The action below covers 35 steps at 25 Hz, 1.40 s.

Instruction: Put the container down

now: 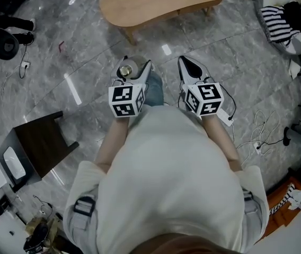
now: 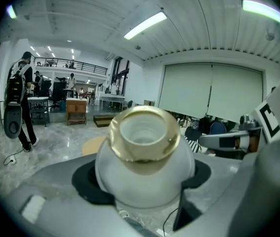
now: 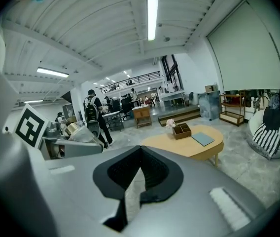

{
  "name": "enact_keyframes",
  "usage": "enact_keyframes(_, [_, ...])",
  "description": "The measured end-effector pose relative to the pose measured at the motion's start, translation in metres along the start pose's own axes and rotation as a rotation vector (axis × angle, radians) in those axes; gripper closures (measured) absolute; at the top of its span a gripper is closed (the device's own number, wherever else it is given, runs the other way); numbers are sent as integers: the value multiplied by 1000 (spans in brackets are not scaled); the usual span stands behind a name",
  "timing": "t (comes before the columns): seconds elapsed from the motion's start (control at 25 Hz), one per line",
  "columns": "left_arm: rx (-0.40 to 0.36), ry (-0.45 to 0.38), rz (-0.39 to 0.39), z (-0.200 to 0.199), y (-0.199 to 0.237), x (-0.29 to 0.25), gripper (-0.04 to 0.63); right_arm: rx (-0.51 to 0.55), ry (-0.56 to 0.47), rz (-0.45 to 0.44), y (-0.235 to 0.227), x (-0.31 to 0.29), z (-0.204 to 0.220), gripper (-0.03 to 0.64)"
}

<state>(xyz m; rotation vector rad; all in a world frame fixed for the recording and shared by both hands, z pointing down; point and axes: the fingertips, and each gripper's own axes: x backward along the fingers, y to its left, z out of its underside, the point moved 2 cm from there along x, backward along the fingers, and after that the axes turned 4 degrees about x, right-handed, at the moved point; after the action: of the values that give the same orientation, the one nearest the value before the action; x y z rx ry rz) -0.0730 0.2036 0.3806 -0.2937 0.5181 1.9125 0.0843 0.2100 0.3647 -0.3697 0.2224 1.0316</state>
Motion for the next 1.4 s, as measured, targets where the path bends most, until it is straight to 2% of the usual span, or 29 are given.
enact_keyframes(0.8, [-7, 48, 32, -95, 106, -151, 242, 42, 19, 3, -52, -179, -98, 615])
enact_keyframes(1.08, [-13, 67, 64, -119, 136, -203, 242, 42, 26, 27, -72, -237, -117, 615])
enact_keyframes(1.4, [-18, 90, 81, -128, 164, -245, 242, 50, 44, 56, -85, -280, -125, 615])
